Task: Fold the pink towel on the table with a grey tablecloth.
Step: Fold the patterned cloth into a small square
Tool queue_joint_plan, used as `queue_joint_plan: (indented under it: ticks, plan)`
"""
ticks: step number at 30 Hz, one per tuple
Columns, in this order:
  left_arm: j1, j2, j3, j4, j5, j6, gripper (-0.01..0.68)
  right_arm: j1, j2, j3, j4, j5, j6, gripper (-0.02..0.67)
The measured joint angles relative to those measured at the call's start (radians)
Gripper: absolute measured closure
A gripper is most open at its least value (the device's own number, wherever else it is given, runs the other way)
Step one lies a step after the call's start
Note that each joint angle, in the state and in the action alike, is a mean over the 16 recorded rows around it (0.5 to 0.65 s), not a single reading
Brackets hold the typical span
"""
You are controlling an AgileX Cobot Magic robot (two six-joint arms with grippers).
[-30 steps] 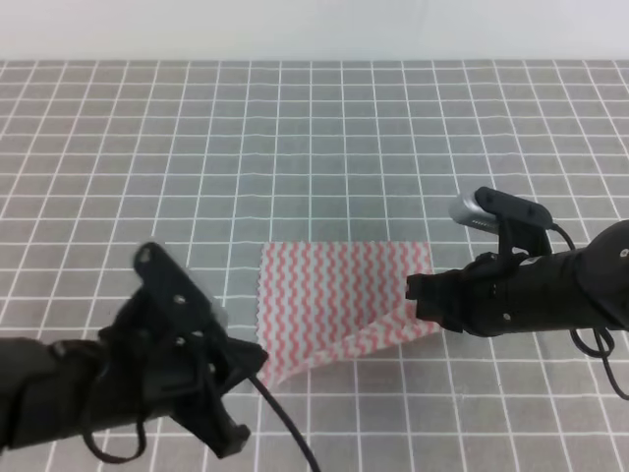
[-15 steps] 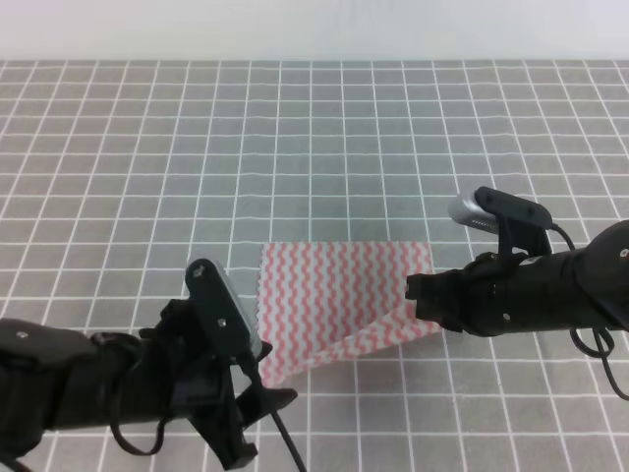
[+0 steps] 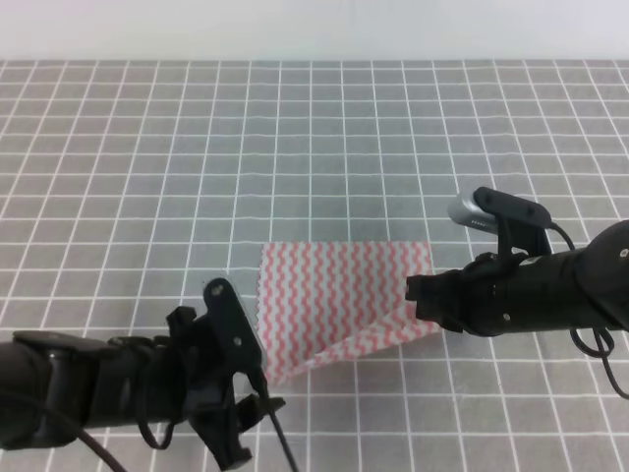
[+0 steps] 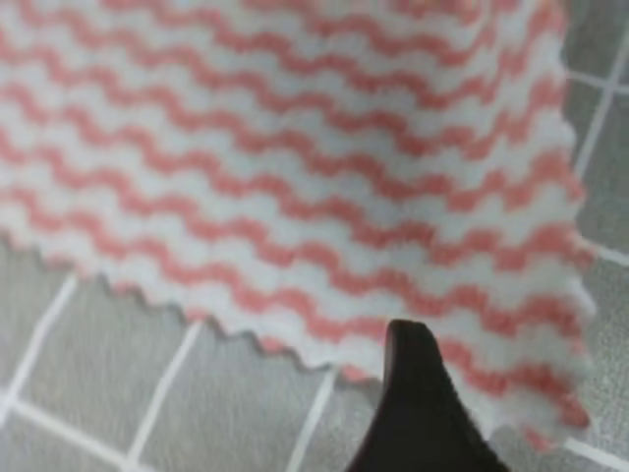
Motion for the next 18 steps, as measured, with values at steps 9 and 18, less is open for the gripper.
queue_joint_plan:
  ticks: [9, 18]
  plan:
    - [0.0, 0.052, -0.017, -0.065, -0.01, 0.122, 0.264, 0.0, -0.001, 0.0, 0.001, 0.0, -0.01, 0.664]
    - [0.0, 0.108, -0.056, -0.067, -0.03, 0.133, 0.269, 0.0, 0.0, 0.0, 0.002, 0.0, -0.011, 0.663]
